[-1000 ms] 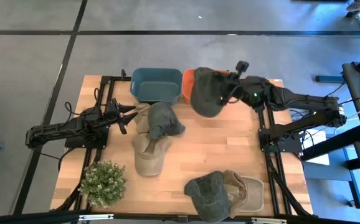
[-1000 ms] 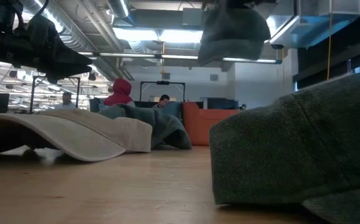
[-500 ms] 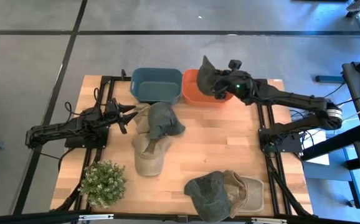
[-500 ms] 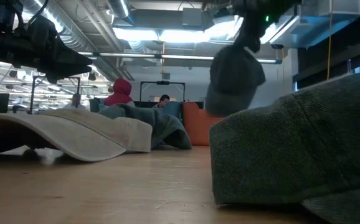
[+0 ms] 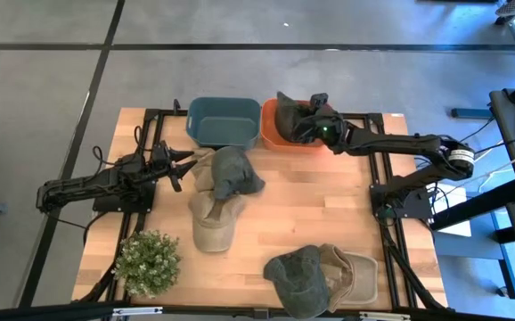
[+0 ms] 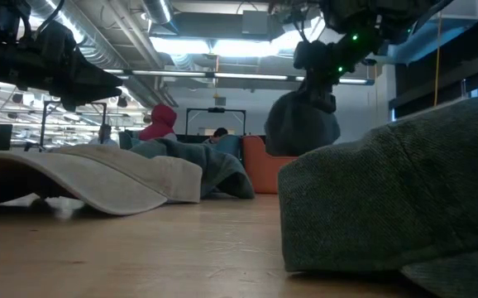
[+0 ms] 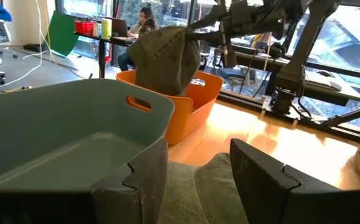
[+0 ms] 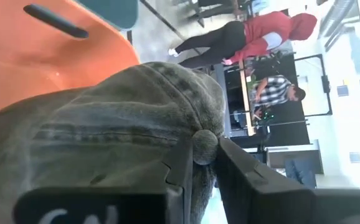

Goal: Pick & Place hat
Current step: Put the middle black cap into the orange bin

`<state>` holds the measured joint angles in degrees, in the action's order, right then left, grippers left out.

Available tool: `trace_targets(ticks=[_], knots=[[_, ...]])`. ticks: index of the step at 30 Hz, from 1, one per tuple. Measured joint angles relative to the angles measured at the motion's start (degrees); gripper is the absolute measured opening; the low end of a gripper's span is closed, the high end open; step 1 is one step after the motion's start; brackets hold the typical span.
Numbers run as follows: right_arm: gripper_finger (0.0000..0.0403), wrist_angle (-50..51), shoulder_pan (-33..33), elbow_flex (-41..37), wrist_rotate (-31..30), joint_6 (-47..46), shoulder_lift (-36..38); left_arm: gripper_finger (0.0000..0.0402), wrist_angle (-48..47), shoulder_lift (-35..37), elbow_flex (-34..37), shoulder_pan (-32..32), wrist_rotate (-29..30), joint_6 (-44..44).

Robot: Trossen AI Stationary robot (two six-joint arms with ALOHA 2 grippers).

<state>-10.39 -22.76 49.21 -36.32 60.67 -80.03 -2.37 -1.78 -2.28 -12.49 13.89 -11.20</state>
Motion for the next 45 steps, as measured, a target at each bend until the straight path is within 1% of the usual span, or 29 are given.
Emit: trace_targets(ticks=[6, 12, 14, 16, 19, 22, 27, 32, 35, 40, 45], knots=[[0.0055, -0.7, -0.5, 0.0, -0.1, -0.8, -0.6, 0.0169, 0.0, 0.0, 0.0, 0.0, 0.0, 0.0], [0.0055, -1.0, -0.5, 0.0, -5.1, -1.8, 0.2, 0.0169, 0.0, 0.0, 0.0, 0.0, 0.0, 0.0], [0.0054, -1.0, -0.7, 0.0, -5.8, -1.7, 0.2, 0.0169, 0.0, 0.0, 0.0, 0.0, 0.0, 0.0], [0.0054, -1.0, -0.7, 0.0, -5.1, -1.4, 0.2, 0.0169, 0.0, 0.0, 0.0, 0.0, 0.0, 0.0], [0.0059, -1.8, -0.7, 0.0, -2.8, 1.5, 0.2, 0.0169, 0.0, 0.0, 0.0, 0.0, 0.0, 0.0], [0.0063, -3.3, -0.7, 0.0, -2.6, 4.3, 0.2, 0.0169, 0.0, 0.0, 0.0, 0.0, 0.0, 0.0], [0.0061, -3.4, -0.7, 0.0, -2.0, 11.3, 0.1, 0.0169, 0.0, 0.0, 0.0, 0.0, 0.0, 0.0], [0.0063, -3.6, -1.6, 0.0, 1.9, 19.2, -1.0, 0.0169, 0.0, 0.0, 0.0, 0.0, 0.0, 0.0], [0.0064, -3.6, -2.9, 0.0, 2.8, 22.1, -2.1, 0.0169, 0.0, 0.0, 0.0, 0.0, 0.0, 0.0], [0.0064, -3.6, -5.0, 0.0, 2.8, 23.9, -3.5, 0.0169, 0.0, 0.0, 0.0, 0.0, 0.0, 0.0], [0.0065, -3.6, -5.9, 0.0, 3.7, 22.2, -4.6, 0.0169, 0.0, 0.0, 0.0, 0.0, 0.0, 0.0]])
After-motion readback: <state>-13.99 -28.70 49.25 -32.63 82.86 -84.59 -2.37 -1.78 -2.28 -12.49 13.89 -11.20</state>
